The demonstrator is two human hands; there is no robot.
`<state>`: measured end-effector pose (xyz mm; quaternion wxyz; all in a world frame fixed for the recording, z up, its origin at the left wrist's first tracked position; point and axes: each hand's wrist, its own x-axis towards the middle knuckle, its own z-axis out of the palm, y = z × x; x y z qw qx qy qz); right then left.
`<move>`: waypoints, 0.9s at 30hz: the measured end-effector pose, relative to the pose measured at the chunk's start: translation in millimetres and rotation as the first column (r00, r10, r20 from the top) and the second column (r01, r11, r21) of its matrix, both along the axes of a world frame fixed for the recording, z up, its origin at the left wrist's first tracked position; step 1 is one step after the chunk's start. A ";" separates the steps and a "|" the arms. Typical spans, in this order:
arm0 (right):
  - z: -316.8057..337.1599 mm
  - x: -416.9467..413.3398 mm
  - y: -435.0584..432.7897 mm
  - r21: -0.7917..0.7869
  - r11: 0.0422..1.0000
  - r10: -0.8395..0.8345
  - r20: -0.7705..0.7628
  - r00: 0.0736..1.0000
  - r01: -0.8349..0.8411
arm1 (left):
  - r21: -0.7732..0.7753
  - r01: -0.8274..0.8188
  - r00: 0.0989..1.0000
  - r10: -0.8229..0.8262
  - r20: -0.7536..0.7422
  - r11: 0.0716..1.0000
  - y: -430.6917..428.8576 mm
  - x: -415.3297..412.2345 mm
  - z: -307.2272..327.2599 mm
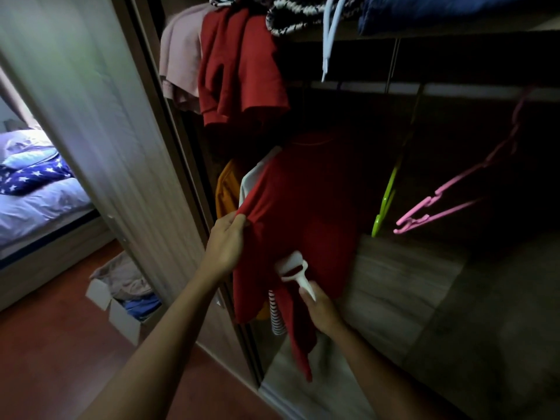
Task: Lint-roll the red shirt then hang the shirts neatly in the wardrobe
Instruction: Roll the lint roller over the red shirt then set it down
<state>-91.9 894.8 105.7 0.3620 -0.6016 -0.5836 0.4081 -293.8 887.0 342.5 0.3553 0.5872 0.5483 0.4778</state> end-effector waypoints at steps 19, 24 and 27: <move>173.1 44.6 76.6 0.279 0.900 -0.168 -0.487 0.857 0.335 | -0.034 -0.005 0.999 0.004 -0.043 0.999 2.2 3.6 -2.9; 114.7 37.8 77.1 0.178 0.951 -0.150 -0.445 0.883 0.251 | -0.015 0.001 0.999 -0.002 -0.042 1.000 -1.6 6.2 0.1; 49.5 30.1 63.7 0.081 0.980 -0.149 -0.293 0.944 0.180 | -0.017 0.021 1.000 -0.021 -0.022 1.000 -4.0 9.1 1.8</move>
